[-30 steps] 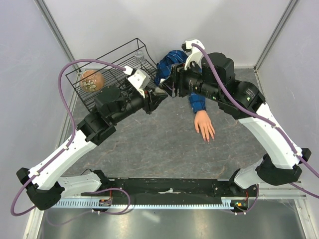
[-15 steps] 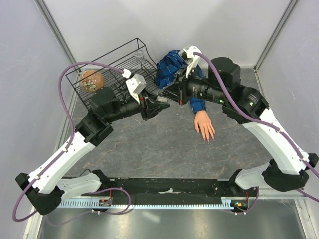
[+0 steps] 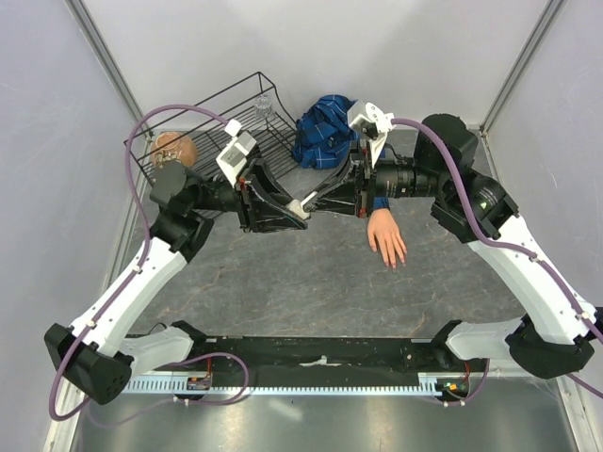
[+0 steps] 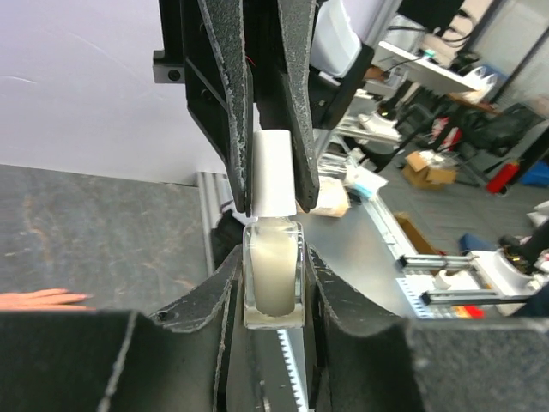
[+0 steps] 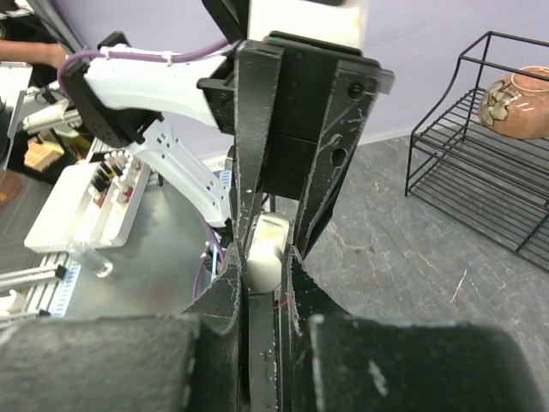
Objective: Paint the nails
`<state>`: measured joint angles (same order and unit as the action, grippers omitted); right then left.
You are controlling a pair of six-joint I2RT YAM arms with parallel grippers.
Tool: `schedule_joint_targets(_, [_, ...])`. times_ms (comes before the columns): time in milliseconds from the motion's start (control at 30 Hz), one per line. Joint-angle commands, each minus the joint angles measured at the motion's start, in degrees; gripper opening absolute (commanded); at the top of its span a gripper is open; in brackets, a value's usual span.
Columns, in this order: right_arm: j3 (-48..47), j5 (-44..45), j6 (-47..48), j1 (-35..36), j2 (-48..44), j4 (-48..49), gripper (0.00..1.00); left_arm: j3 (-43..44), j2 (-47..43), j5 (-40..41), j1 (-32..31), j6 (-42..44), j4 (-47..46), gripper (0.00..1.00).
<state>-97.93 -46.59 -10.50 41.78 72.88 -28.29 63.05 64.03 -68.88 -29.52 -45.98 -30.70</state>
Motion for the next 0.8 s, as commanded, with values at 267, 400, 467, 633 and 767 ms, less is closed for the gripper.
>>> schedule_joint_targets(267, [-12.9, 1.6, -9.2, 0.7, 4.4, -1.4, 0.0, 10.5, -1.7, 12.2, 0.3, 26.1, 27.1, 0.08])
schedule_joint_targets(400, [-16.1, 2.2, -8.0, 0.7, 6.5, -4.5, 0.0, 11.7, -0.8, 12.2, 0.3, 27.1, 29.5, 0.21])
schedule_joint_targets(467, [-16.8, 2.6, -8.0, 0.7, 7.1, -5.0, 0.0, 12.3, -0.5, 12.7, 0.1, 28.2, 30.3, 0.09])
schedule_joint_targets(633, [-19.6, 3.9, -7.2, 1.2, 9.4, -6.4, 0.0, 13.8, 1.2, 14.7, -0.9, 29.0, 34.1, 0.02])
schedule_joint_targets(767, [-22.8, 7.8, -6.5, 3.4, 11.4, -9.1, 0.0, 14.5, 2.3, 17.7, -4.1, 30.2, 34.7, 0.02])
